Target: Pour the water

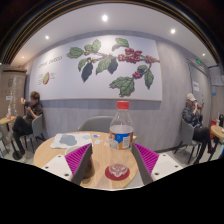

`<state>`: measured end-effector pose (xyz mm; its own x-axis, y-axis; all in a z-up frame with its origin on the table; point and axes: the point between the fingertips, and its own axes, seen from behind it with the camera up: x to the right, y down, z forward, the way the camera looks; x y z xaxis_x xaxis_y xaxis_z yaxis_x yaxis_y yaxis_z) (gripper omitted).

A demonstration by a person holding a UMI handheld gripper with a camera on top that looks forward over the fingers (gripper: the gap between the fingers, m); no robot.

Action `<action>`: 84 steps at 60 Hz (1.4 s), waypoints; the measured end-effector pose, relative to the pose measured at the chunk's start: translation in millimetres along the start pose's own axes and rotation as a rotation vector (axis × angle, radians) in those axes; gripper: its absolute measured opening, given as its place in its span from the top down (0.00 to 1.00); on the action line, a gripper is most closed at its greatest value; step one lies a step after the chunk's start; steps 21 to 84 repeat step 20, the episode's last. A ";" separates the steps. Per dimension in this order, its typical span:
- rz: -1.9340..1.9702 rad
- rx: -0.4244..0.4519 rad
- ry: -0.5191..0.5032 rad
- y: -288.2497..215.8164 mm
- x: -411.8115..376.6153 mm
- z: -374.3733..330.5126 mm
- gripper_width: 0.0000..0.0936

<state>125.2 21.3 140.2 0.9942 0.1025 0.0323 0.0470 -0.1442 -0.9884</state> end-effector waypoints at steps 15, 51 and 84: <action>0.132 -0.108 -0.111 48.0 -53.3 -110.8 0.09; 0.169 -0.103 -0.109 58.9 -63.0 -136.7 0.09; 0.169 -0.103 -0.109 58.9 -63.0 -136.7 0.09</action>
